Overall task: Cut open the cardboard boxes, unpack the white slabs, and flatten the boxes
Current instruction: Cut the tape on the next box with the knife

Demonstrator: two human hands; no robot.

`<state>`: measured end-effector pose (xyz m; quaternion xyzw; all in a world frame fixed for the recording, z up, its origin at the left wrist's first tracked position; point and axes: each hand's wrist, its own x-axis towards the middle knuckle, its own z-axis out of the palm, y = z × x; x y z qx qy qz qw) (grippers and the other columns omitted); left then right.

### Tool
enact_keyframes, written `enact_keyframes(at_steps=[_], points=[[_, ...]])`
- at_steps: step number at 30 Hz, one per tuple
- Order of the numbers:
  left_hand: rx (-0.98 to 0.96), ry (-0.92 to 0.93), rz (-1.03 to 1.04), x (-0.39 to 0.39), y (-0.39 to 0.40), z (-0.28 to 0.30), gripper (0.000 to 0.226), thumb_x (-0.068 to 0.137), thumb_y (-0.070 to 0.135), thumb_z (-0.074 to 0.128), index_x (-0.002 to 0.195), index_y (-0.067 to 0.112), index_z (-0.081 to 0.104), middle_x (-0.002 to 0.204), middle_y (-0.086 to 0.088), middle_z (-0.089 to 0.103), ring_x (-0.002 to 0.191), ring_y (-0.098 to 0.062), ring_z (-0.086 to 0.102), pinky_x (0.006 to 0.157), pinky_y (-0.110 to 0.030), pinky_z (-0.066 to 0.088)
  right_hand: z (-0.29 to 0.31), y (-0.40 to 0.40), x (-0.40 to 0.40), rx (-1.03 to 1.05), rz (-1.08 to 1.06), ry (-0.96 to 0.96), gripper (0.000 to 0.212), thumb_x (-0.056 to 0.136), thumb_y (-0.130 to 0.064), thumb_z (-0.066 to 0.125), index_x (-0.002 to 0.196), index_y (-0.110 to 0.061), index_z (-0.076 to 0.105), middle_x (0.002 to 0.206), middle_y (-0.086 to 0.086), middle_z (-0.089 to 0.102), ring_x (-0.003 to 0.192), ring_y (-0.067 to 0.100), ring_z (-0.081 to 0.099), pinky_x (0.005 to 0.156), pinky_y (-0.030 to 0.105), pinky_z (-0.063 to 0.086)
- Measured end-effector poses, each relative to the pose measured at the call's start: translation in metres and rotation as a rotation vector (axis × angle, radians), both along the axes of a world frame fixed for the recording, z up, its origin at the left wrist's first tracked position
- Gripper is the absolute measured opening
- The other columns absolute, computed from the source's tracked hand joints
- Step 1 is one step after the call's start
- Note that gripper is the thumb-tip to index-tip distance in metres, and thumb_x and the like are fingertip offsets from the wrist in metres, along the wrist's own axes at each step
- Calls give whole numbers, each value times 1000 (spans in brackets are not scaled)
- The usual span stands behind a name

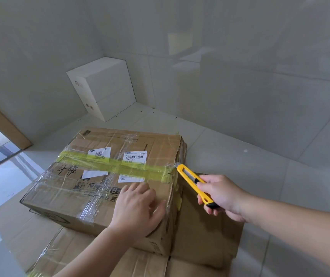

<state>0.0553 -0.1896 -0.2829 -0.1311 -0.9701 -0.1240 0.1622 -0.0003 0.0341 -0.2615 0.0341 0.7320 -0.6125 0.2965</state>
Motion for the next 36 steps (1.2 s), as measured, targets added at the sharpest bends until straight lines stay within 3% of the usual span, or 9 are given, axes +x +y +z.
enact_keyframes(at_steps=[2, 6, 11, 17, 29, 36], points=[[-83, -79, -25, -2, 6, 5, 43, 75, 55, 51, 50, 22, 41, 51, 9, 45, 48, -12, 45, 46, -24, 40, 0, 2, -1, 26, -7, 23, 22, 101, -18, 40, 116, -22, 56, 70, 12, 58, 46, 19, 50, 39, 23, 39], [-254, -258, 37, -6, 15, 6, 43, 83, 59, 35, 64, 21, 42, 60, 8, 47, 57, -14, 47, 53, -25, 36, -2, 0, 9, 57, 71, 79, 21, 100, -22, 41, 110, -19, 59, 69, 8, 57, 46, 16, 51, 41, 23, 40], [-259, -281, -37, -12, 21, 5, 34, 92, 36, 32, 61, 23, 30, 57, 8, 36, 53, -15, 39, 53, -27, 30, -1, -1, 2, 150, 54, 144, 36, 101, -26, 43, 136, -27, 48, 67, 6, 52, 41, 11, 44, 37, 19, 35], [-204, -248, -89, -6, 20, 0, 29, 90, 31, 37, 63, 19, 40, 56, 8, 33, 50, -18, 37, 52, -25, 26, -7, 2, 17, 140, 60, 134, 44, 100, -25, 43, 144, -27, 38, 68, 7, 53, 40, 11, 45, 36, 19, 35], [-224, -270, -62, -8, 19, 2, 30, 93, 31, 37, 66, 19, 39, 58, 8, 33, 54, -15, 37, 54, -25, 26, -10, -7, 27, 95, 30, 132, 31, 100, -23, 42, 130, -22, 51, 65, 8, 53, 40, 16, 46, 36, 21, 35], [-267, -305, -134, -9, 17, 7, 31, 96, 30, 35, 66, 19, 35, 61, 7, 34, 56, -16, 36, 56, -26, 25, -11, -6, 44, -5, 34, 85, 18, 100, -23, 42, 104, -27, 59, 59, 4, 52, 41, 17, 47, 36, 21, 34]])
